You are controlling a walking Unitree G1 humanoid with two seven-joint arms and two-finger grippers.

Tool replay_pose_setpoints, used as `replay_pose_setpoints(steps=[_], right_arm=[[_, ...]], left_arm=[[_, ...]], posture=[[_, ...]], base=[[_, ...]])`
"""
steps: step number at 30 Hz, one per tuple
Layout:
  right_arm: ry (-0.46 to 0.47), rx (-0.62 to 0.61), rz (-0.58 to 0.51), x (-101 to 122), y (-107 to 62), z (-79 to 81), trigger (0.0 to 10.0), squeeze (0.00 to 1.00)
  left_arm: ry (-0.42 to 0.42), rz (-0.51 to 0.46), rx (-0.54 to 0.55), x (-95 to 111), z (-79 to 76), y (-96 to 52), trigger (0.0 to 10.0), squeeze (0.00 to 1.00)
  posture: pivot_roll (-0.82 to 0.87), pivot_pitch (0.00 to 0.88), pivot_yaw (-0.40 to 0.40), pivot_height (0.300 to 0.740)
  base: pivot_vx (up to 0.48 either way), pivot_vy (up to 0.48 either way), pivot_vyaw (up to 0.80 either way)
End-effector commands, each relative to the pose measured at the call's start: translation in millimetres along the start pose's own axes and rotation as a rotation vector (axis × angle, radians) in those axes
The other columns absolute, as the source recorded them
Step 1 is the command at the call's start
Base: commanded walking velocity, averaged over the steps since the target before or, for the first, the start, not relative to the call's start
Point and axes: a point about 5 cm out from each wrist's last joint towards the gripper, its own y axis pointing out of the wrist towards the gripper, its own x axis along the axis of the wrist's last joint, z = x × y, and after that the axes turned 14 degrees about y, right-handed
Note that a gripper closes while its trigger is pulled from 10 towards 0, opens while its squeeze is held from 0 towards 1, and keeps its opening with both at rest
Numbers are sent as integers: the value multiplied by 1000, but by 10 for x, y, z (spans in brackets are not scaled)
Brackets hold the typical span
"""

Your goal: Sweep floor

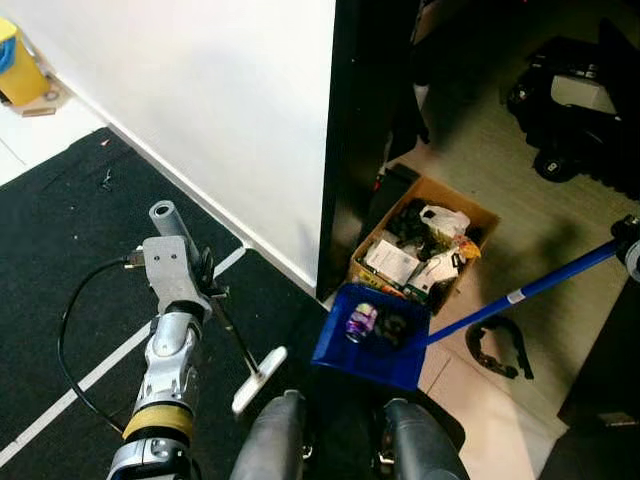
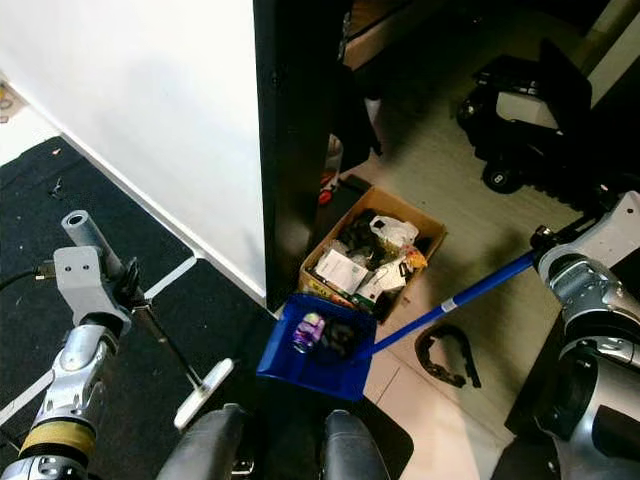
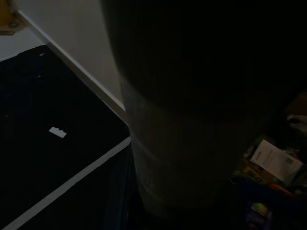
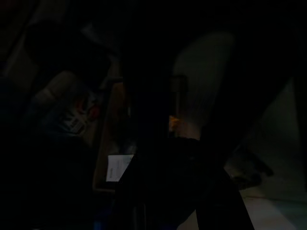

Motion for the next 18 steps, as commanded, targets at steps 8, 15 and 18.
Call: replay_pose_setpoints(steps=[8,15,18], right_arm=[[149,57,-35,196,-58,-25,10000,0],[212,94,-91,419,-103,24,10000,0],[232,112,-117,522,-124,58,10000,0]], left_arm=[[-10,-15,-20,20,-36,-27,10000,0],[-13,-20,-28,25,-40,-36,10000,0],[-14,-22,-32,28,-43,-37,10000,0]], posture=[[32,100,-43,740],[29,93,-41,740],[29,90,-42,740]], base=[[0,0,0],[0,0,0],[0,0,0]])
